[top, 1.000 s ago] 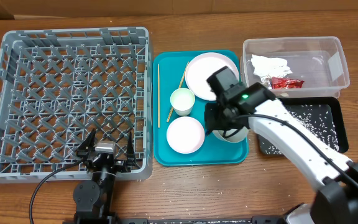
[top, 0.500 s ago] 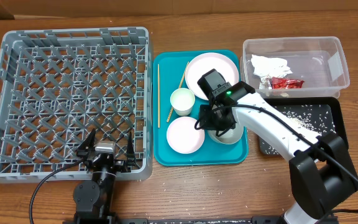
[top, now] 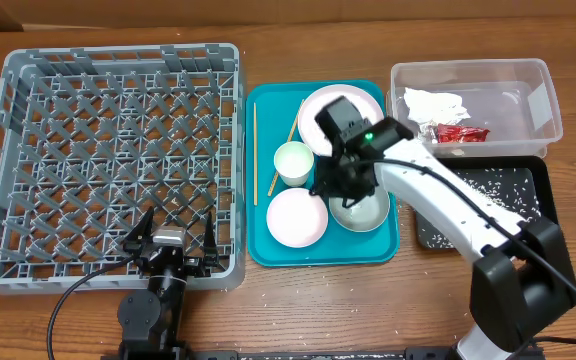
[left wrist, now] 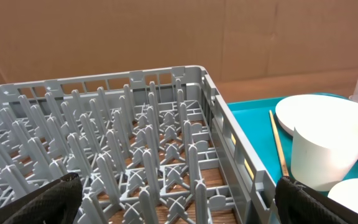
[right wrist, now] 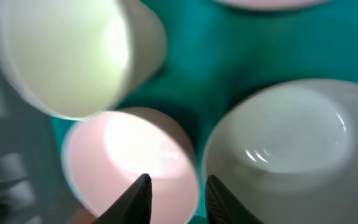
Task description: Sort waste into correct bins and load items into the dishwasher
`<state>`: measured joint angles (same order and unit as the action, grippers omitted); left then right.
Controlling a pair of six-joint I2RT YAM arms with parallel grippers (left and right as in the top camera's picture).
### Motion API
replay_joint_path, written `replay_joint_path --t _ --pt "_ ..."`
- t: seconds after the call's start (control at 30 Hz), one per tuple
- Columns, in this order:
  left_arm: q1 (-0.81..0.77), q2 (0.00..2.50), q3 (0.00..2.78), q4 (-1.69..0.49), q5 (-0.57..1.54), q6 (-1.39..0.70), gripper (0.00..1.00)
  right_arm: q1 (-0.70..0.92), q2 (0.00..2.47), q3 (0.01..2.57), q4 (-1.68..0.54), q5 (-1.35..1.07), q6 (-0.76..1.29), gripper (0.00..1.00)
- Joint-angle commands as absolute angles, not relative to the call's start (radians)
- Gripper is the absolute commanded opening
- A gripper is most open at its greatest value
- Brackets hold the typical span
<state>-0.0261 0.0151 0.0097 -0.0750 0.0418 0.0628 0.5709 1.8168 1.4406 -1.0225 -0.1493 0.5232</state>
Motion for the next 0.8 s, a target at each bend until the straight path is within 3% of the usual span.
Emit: replay_joint_path --t 0.0,0.77 --pt "-0.022 0.007 0.005 -0.075 0.044 0.075 1.0 0.57 1.79 1.592 -1.071 -0.15 0.524 0.31" --pt "-0.022 0.007 0.005 -0.075 0.044 0.075 1.0 0.618 1.79 1.642 -1.256 -0.15 0.524 0.34"
